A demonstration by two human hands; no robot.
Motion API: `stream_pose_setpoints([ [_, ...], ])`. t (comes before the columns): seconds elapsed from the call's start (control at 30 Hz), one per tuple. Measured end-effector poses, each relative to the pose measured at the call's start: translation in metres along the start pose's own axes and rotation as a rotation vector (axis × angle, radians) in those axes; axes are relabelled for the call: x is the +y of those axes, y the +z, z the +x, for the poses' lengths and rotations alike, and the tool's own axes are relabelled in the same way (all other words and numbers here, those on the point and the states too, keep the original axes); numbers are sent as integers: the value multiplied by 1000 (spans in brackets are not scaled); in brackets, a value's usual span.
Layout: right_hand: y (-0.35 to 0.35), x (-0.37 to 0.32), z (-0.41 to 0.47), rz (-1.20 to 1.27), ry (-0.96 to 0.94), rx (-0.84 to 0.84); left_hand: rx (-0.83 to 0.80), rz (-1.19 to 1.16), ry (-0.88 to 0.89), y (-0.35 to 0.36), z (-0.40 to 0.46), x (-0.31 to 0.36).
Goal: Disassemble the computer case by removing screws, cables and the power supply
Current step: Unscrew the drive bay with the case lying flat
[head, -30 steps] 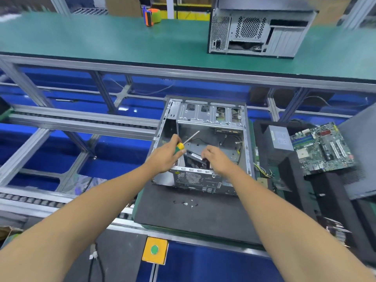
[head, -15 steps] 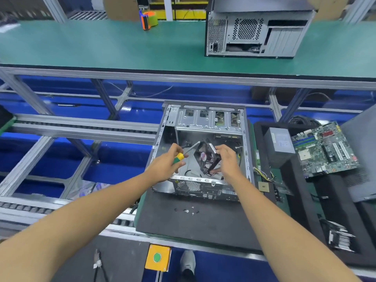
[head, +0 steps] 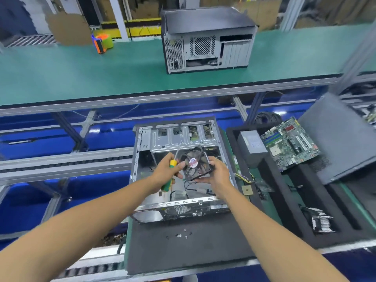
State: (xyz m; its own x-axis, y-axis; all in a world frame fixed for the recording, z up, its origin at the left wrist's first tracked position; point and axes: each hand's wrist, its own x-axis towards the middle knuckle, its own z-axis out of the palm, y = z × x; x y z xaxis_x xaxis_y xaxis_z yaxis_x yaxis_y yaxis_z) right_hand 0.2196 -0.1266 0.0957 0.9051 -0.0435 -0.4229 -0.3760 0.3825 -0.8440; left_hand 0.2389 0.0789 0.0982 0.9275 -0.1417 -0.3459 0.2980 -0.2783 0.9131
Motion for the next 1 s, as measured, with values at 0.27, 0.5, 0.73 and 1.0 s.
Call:
stream_pose_setpoints([
  [0.27,-18,-30,-8,-46,-167,100,-63,-33,76,31,17,61],
  [0.5,-102,-80,-5,-208,-235,256,-108,-88,63,116,26,89],
  [0.73,-205,-68,0,-241,-86,382,-86,40,25,225,43,100],
  [1.0,-304,-63,5,-340,21,428,-59,166,-91,349,66,97],
])
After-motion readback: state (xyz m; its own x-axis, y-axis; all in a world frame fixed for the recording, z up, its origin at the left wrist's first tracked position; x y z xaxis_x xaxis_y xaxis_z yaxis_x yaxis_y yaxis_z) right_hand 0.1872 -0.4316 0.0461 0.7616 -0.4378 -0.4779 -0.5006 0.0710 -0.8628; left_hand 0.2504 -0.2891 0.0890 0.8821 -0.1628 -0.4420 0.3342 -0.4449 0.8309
